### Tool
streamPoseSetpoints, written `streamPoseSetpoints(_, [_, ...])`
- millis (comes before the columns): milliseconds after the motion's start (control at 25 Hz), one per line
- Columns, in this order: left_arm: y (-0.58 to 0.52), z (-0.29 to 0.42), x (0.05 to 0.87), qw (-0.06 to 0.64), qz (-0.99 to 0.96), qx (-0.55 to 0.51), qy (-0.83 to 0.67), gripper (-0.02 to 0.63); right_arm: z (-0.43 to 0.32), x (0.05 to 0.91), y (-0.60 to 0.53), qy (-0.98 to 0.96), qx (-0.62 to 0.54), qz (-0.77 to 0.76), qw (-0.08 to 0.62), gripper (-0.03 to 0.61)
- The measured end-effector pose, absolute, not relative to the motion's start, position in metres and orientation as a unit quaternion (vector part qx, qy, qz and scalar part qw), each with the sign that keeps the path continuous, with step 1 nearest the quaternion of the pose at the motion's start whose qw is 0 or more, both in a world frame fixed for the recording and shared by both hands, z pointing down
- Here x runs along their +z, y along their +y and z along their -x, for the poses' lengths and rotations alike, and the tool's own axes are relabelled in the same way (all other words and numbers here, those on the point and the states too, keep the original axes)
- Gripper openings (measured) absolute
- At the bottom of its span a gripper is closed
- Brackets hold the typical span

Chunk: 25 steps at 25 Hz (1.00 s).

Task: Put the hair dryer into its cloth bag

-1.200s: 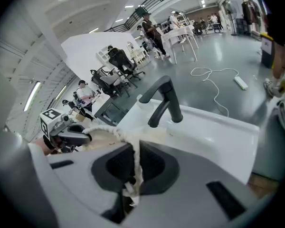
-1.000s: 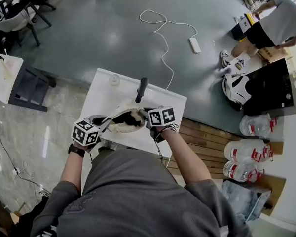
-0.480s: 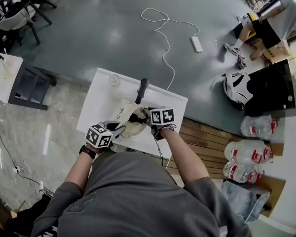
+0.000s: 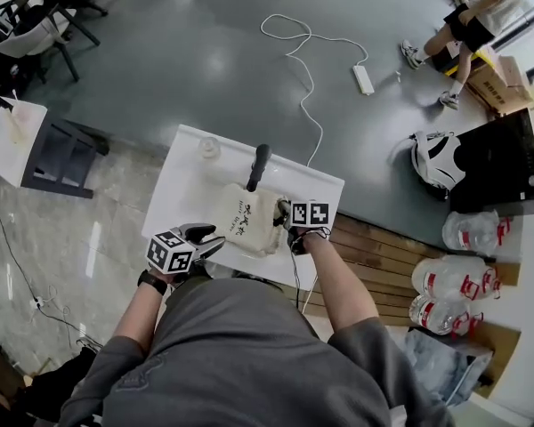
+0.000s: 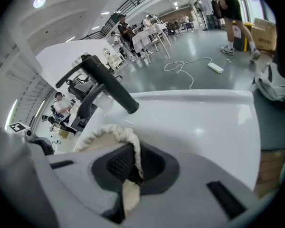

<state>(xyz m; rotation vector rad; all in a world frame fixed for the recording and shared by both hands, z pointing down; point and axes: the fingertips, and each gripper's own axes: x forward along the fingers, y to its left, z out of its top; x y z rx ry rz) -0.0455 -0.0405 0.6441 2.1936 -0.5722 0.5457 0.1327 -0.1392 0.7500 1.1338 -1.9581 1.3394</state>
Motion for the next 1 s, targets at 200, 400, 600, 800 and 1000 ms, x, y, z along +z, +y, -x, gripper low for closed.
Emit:
streamPoseSetpoints(200, [-0.04,0.073,0.647,0.405,-0.851,0.214,-0.255,0.181,-0.149,0.777,-0.137,-0.708,0.484,-0.436,0.272,0.014])
streamPoseSetpoints(400, [-0.04,0.091,0.649,0.412,-0.841,0.212,-0.278,0.181,-0.15,0.783,-0.136,-0.71,0.458,-0.438,0.306,0.017])
streamPoseSetpoints(600, [-0.051,0.09,0.646,0.407,-0.844,0.211,-0.279,0.181,-0.153,0.781,-0.131,-0.714,0.44,-0.425,0.342,0.073])
streamPoseSetpoints(800, [-0.063,0.086,0.641,0.393,-0.854,0.209,-0.27,0.181,-0.167,0.765,-0.124,-0.72,0.41,-0.425,0.365,0.089])
streamPoseSetpoints(1000, [-0.08,0.083,0.631,0.369,-0.866,0.201,-0.271,0.181,-0.192,0.711,-0.128,-0.736,0.327,-0.484,0.341,0.089])
